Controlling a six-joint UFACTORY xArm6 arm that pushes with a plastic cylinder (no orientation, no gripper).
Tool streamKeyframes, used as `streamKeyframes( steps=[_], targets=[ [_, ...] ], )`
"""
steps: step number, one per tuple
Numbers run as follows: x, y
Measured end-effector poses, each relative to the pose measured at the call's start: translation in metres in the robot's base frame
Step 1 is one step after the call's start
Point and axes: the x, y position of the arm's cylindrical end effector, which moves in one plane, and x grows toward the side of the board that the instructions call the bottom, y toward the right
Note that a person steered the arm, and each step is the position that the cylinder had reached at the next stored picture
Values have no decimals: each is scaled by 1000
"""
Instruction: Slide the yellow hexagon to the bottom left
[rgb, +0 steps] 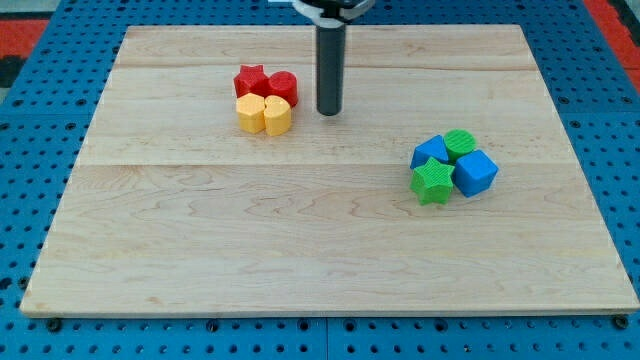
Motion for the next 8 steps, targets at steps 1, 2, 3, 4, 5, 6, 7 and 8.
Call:
streamKeyframes(
  steps=[1,2,3,4,5,6,7,8],
  targets=[
    [0,-64],
    [-1,-109],
    [7,-135],
    [39,-167],
    [5,-218],
    [47,-213],
    [43,-191],
    [92,-165]
  ],
)
